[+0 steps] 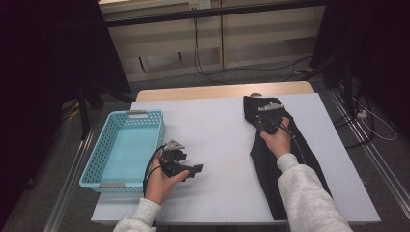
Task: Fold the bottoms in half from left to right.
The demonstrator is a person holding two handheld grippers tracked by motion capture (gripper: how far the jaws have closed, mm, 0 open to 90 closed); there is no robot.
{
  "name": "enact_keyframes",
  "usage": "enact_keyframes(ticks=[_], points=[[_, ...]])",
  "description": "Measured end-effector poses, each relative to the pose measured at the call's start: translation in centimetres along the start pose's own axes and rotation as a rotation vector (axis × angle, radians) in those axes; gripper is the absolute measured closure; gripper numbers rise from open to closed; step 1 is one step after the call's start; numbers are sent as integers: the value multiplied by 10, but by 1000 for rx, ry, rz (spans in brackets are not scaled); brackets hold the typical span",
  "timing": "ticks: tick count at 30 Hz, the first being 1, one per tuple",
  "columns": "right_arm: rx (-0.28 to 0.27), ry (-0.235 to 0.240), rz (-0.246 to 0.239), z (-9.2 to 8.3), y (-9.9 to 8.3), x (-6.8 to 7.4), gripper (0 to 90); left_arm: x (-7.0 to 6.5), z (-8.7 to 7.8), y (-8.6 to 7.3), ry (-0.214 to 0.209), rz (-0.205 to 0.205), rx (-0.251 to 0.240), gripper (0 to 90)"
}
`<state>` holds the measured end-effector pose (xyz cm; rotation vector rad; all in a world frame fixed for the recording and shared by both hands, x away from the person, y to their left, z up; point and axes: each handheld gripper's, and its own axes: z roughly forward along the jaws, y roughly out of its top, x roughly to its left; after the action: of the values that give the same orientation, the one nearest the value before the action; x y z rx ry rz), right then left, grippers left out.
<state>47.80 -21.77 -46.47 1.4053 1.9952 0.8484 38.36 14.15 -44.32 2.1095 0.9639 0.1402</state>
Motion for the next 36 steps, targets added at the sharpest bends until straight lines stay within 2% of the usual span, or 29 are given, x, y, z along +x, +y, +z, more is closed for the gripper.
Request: enact_keyframes(ticks=[4,6,7,8,10,13,15,18,21,23,24,26,28,29,30,32,33,34,36], points=[[-5,28,34,-1,0,-3,823,0,-1,1,1,0,-8,140],[-13,70,62,-3,0,-3,827,0,-2,2,1,6,-3,140],[-13,80,49,-4,1,0,827,-1,-2,1,5,-6,-16,140],[-12,92,31,-5,2,3,827,0,-3,2,-1,7,-3,140],[-14,129,0,-7,4,12,828,0,-4,2,4,-2,-15,140],[-23,228,-61,-12,8,31,826,1,-4,3,1,-7,-11,140],[-20,303,-103,-16,8,51,825,1,-4,3,9,-30,-25,139],[-21,395,-204,-23,6,84,824,3,-7,3,30,-41,-38,137],[-15,504,-286,-31,3,112,821,3,-9,4,32,-67,-56,133],[7,582,-310,-36,-2,126,813,4,-9,4,32,-71,-59,130],[13,599,-316,-39,-4,131,783,3,-9,4,35,-71,-59,130],[18,586,-329,-42,-7,137,602,4,-9,4,39,-74,-56,129],[14,581,-303,-46,-7,134,492,4,-9,3,46,-69,-52,129],[22,583,-276,-47,-6,130,409,4,-9,3,45,-69,-52,129],[30,578,-256,-50,-5,126,367,4,-9,3,44,-69,-51,129],[-5,554,-228,-58,-3,118,298,4,-8,4,44,-72,-53,128],[-24,557,-196,-63,-2,113,257,4,-8,4,42,-72,-50,129],[-35,568,-162,-68,0,109,235,4,-8,4,42,-71,-49,128],[-68,557,-149,-78,2,101,233,4,-7,4,42,-66,-44,128]])
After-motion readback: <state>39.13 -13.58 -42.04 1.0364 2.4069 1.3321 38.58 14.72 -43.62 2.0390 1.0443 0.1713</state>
